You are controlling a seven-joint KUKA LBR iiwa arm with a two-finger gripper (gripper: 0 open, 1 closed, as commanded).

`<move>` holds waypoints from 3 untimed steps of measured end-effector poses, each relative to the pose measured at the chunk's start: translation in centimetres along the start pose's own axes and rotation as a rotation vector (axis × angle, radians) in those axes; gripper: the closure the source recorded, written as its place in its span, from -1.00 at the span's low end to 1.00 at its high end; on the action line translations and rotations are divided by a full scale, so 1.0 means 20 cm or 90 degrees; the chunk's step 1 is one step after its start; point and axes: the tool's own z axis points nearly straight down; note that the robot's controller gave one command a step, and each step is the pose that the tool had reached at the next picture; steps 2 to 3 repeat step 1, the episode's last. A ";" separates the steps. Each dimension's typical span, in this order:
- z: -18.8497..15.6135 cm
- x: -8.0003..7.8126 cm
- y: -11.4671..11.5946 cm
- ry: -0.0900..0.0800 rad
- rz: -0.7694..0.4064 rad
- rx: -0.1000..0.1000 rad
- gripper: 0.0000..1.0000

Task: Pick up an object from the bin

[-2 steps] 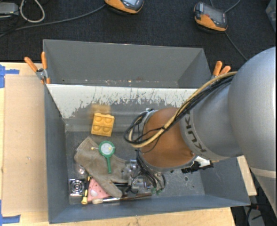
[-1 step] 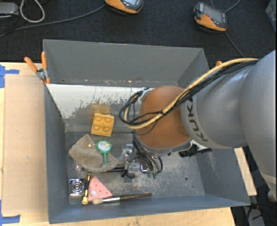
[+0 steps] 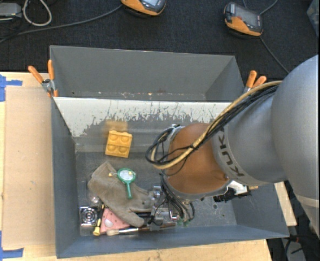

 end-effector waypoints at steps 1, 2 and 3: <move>-0.50 -0.03 0.05 -0.005 -0.010 -0.002 1.00; -0.50 -0.03 0.05 -0.005 -0.010 -0.002 1.00; -0.50 -0.03 0.05 -0.005 -0.010 -0.002 1.00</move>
Offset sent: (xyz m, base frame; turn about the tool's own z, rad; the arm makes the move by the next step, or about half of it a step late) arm 0.0070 -0.0026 0.0147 -0.0255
